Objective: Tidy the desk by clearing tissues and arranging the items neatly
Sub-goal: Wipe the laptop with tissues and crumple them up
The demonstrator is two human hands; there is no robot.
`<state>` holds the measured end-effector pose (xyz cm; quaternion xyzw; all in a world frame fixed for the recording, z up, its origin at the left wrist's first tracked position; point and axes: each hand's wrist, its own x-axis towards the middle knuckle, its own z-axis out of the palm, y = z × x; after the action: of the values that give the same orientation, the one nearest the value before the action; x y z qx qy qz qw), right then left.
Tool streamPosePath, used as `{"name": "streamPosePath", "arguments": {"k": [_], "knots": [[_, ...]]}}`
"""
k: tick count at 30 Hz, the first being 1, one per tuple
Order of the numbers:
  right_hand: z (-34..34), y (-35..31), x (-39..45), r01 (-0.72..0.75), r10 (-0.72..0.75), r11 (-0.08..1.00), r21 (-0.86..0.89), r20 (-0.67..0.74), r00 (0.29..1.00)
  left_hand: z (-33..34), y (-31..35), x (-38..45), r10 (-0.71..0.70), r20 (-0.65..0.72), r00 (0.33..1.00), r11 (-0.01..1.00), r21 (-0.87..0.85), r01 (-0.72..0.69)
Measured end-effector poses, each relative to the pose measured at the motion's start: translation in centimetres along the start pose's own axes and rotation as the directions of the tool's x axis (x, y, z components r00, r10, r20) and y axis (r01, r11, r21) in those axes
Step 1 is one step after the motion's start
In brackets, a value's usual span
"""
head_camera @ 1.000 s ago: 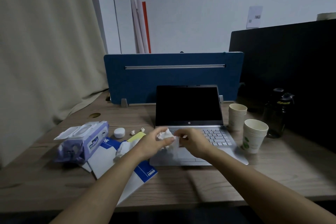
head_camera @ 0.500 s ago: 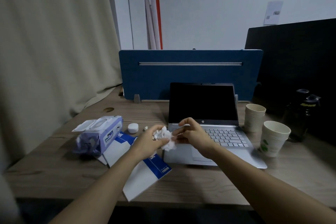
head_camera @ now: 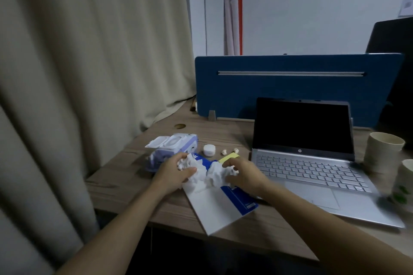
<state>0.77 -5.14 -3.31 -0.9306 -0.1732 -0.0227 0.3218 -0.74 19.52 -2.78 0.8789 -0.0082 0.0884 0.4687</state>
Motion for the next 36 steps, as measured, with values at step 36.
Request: {"name": "streamPosePath", "arguments": {"k": [36], "knots": [[-6.3,3.4,-7.0,-0.16,0.225,0.93,0.33,-0.171,0.959,9.9,8.5,-3.0,0.244,0.39,0.888,0.937,-0.331,-0.112]]}}
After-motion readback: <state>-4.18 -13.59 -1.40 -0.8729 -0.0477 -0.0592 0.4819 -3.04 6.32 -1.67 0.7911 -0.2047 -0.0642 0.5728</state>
